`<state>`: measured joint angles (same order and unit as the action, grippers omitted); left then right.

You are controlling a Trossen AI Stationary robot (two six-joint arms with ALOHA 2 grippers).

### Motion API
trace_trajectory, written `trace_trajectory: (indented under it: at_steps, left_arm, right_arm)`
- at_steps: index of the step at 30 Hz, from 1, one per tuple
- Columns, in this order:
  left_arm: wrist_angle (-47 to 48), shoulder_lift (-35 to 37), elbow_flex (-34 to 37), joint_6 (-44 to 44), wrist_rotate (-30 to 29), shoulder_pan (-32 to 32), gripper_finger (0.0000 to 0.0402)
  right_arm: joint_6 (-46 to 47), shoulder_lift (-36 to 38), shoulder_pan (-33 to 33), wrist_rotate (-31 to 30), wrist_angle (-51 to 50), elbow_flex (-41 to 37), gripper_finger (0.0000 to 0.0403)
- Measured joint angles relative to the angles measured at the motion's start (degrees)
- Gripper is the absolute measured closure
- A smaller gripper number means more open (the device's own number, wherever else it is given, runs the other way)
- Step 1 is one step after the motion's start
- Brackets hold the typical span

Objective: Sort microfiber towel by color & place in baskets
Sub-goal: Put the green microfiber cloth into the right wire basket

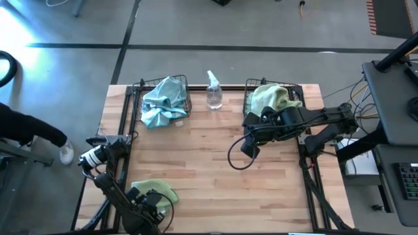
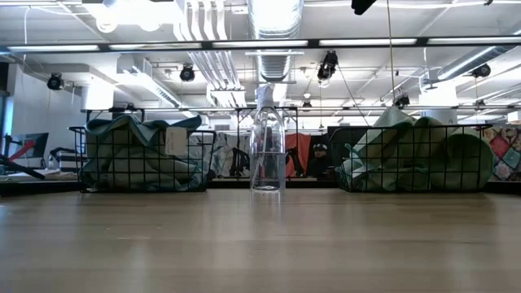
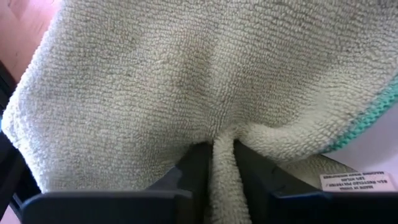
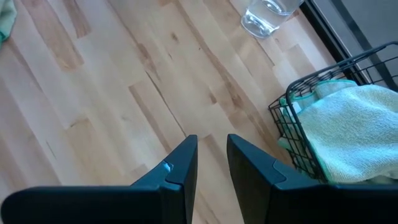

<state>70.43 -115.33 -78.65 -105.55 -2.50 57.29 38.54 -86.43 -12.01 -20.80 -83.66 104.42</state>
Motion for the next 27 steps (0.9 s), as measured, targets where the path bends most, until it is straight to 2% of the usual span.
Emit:
trace_trajectory:
  at_steps: [9,21,27]
  left_arm:
    - [0.04,0.13,-0.04,-0.01,0.03,-0.32,0.0399]
    - [2.83,6.35,-0.14,3.27,-0.30,-1.63,0.0400]
    - [9.52,9.28,-4.34,5.48,-5.99,-1.69,0.0400]
  right_arm:
    - [-0.22,0.00,0.04,-0.17,0.00,0.00,0.0321]
    - [-2.28,0.00,0.04,-0.19,0.02,0.00,0.0321]
    - [-3.56,0.00,0.04,-0.19,0.03,0.00,0.0321]
